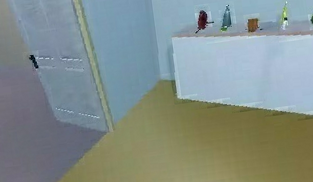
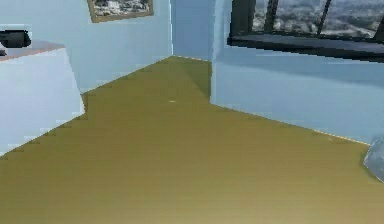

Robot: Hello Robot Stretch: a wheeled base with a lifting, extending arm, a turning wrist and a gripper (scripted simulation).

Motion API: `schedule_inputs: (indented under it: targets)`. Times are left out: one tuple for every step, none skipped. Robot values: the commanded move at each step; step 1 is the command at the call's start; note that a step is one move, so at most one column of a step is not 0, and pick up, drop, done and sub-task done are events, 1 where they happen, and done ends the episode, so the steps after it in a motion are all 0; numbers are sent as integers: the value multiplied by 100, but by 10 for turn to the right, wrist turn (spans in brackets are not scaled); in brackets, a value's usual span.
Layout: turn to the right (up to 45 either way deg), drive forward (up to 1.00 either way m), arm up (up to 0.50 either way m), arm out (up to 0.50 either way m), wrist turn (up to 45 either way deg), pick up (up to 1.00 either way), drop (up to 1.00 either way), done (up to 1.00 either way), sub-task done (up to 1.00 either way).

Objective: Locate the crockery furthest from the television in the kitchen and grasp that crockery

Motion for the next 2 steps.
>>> schedule_inputs:
  targets:
    - [0, 100, 0, 0, 0, 0, 0, 0, 0]
    - [30, 0, 0, 0, 0, 0, 0, 0, 0]
